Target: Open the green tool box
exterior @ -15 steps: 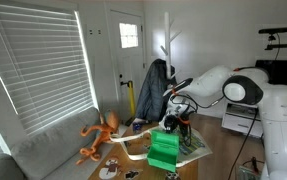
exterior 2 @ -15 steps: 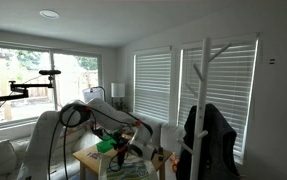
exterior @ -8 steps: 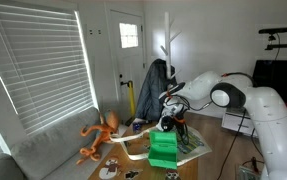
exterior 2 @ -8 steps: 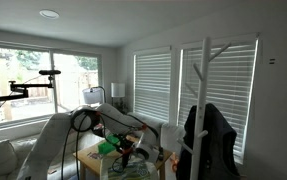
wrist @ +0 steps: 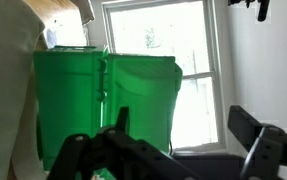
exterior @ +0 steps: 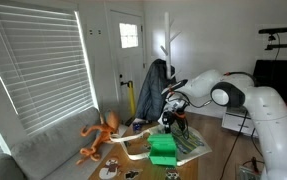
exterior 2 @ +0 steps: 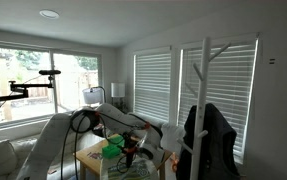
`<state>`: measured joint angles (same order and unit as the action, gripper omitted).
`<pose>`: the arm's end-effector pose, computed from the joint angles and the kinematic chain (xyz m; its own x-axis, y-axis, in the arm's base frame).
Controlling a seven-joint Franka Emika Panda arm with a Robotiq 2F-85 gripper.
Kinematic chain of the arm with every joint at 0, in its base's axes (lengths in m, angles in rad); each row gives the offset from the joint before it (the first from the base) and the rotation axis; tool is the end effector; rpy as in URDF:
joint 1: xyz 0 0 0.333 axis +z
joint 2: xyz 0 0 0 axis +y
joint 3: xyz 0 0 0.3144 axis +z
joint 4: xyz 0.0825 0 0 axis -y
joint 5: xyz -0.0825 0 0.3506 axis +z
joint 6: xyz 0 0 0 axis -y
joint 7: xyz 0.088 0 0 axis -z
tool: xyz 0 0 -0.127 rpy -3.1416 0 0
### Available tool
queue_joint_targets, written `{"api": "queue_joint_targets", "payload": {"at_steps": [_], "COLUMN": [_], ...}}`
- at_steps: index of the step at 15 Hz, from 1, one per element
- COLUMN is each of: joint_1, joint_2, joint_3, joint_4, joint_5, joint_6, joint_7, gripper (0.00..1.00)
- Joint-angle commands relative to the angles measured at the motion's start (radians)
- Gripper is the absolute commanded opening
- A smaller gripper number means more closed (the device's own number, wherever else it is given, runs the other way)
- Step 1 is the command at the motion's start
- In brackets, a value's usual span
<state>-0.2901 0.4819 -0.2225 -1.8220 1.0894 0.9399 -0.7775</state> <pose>0.4921 -0.1045 0.3403 0.9531 0.2725 -0.1314 -0.1363 -0.0011 -0.9907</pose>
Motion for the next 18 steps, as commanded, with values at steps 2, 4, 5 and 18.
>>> {"api": "queue_joint_targets", "payload": {"at_steps": [2,4,5,18], "joint_1": [-0.018,-0.010,-0.006,0.149], "joint_2": [-0.137,-0.213,-0.258,-0.718], "joint_3": [-0.038,-0.063,-0.073,0.107], "joint_4": [-0.061,-0.108,-0.142,-0.477], "joint_5": [-0.003,-0.013,-0.021,-0.165], "joint_6": [0.069,0.156,0.205,1.057], "joint_7": [0.022,0.020,0.018,0.010], "gripper": [1.00,1.00,1.00,1.00]}}
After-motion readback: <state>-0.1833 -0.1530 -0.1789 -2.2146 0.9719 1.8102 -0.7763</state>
